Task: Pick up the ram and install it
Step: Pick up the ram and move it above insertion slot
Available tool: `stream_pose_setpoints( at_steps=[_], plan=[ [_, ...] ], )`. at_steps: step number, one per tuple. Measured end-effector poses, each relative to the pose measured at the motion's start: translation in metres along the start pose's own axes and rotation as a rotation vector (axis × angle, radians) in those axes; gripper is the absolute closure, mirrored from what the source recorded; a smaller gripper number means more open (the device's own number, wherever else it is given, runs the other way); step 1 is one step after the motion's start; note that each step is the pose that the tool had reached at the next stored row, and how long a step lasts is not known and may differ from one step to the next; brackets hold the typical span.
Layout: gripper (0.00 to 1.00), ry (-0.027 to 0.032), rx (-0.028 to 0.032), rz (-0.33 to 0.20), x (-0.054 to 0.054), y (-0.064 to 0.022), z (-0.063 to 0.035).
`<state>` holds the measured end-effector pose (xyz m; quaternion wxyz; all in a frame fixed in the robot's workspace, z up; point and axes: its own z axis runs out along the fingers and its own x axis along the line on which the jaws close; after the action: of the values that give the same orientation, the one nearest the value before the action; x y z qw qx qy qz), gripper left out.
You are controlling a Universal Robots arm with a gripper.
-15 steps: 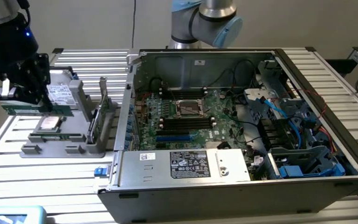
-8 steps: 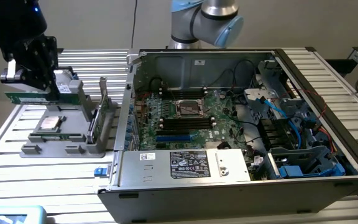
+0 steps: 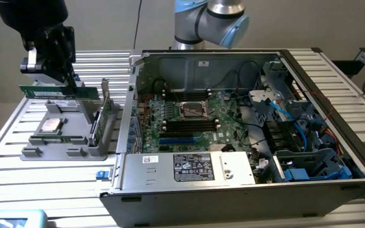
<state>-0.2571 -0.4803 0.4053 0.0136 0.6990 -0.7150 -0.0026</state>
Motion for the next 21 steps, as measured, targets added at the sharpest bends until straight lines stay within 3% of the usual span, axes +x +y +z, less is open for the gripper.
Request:
stream_pose_setpoints(
  at_steps=[21],
  plan=[
    [0.86, -0.0011, -0.0004, -0.001, -0.002, -0.0953, -0.0030]
  ],
)
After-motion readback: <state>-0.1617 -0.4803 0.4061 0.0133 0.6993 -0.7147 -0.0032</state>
